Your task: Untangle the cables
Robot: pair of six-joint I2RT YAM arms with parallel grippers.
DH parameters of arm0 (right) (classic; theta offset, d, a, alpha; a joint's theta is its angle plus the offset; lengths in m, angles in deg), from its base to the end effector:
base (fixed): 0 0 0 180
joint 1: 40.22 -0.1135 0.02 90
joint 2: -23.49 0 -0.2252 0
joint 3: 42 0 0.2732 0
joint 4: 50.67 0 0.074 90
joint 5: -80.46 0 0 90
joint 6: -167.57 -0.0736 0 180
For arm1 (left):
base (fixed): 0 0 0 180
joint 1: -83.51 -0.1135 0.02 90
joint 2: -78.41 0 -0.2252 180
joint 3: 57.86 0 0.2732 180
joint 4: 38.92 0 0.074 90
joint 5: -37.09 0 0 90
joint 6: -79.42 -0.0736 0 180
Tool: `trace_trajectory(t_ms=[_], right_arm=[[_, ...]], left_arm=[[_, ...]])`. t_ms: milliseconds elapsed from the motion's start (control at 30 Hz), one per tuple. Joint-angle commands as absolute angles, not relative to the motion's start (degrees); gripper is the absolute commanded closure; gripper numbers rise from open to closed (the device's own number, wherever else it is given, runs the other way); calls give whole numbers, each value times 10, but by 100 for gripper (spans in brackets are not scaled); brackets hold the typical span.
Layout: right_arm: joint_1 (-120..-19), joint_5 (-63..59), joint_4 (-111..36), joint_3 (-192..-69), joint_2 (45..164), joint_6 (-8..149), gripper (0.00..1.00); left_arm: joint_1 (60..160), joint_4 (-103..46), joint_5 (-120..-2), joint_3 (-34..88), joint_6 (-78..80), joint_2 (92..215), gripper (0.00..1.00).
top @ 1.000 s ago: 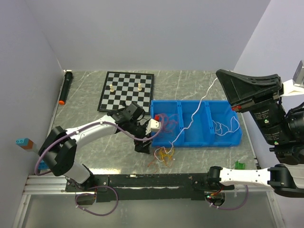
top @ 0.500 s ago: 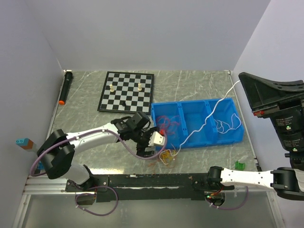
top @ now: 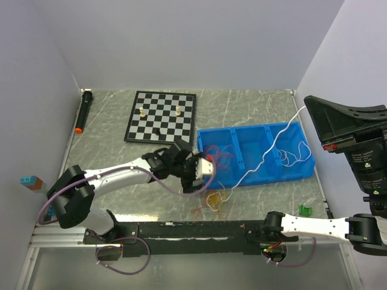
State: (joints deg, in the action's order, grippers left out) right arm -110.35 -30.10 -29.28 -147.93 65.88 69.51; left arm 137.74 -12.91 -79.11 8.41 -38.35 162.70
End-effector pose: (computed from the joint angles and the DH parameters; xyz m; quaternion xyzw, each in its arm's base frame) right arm 0.0520 0.0677 0.6058 -0.0660 0.4260 0.5110 0.7437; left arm 0.1829 -0.3095 0.1557 0.6551 0.6186 -0.2902 0.3225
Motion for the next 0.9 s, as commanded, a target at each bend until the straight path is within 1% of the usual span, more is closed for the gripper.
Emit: trace_trajectory(t_ms=[0,100,167,267,433,600,633,700,867], right_arm=[[-1102,-284,-288,-1510,676,696,100],[-1102,-276,-287,-1528,685,693,100],[-1103,-268,-287,-1541,693,690,100],[-1102,-257,-293,-1551,700,683,100],[-1101,-240,-313,-1553,710,662,100],[-1102,-214,-323,-1573,722,644,100],[-1101,-209,-325,-1574,721,640,100],[-1102,-200,-331,-1574,720,632,100],[-1102,-184,-340,-1574,720,620,100]], left_arm=[[1307,-144,-797,99,-302,1585,6],[1309,-75,-891,78,-351,1530,6],[1340,-74,-897,38,-382,1482,2],[1397,-95,-873,4,-390,1452,1],[1431,-144,-892,21,-329,1499,1],[1443,-231,-848,10,-301,1524,1],[1443,-245,-837,10,-293,1532,3],[1443,-274,-823,11,-289,1539,3],[1446,-307,-831,15,-276,1558,3]])
